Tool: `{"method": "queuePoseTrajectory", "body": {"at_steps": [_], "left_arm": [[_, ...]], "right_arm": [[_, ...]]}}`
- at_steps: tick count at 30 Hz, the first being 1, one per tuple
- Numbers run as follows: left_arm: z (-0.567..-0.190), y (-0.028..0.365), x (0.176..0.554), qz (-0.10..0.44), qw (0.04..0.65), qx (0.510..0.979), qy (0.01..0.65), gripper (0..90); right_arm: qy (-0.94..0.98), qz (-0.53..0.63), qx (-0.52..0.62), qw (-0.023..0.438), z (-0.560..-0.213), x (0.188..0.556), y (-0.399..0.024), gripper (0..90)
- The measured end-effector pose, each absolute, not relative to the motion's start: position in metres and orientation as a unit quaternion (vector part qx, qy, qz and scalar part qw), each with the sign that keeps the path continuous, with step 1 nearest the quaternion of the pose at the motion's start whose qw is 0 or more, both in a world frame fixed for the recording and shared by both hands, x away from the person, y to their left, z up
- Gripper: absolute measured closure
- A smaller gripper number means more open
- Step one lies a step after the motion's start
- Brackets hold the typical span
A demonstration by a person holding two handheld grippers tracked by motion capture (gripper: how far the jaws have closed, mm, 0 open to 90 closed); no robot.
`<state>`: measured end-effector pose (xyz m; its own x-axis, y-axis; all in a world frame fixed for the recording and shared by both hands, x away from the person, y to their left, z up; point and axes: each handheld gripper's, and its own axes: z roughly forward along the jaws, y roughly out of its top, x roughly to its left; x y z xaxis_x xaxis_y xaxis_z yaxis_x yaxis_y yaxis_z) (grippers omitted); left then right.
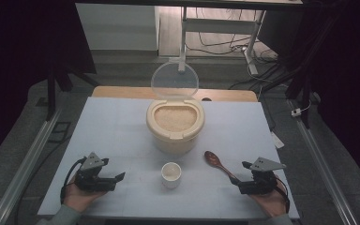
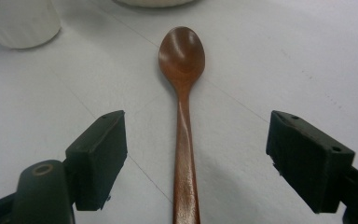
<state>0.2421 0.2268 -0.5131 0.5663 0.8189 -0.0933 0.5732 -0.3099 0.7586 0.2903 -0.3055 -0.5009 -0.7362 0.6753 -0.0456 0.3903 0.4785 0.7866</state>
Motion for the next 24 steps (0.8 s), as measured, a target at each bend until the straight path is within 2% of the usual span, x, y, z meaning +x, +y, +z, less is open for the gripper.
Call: {"method": "queuePoseTrajectory", "body": {"at_steps": [24], "left_arm": [[-0.5161,0.2264,0.2438,0.158,0.381,0.799,0.437,14.0]], "right_arm": [[0.849,0.382,0.328,0.162,-0.4974,0.2924,-0.3024,25.5]]}}
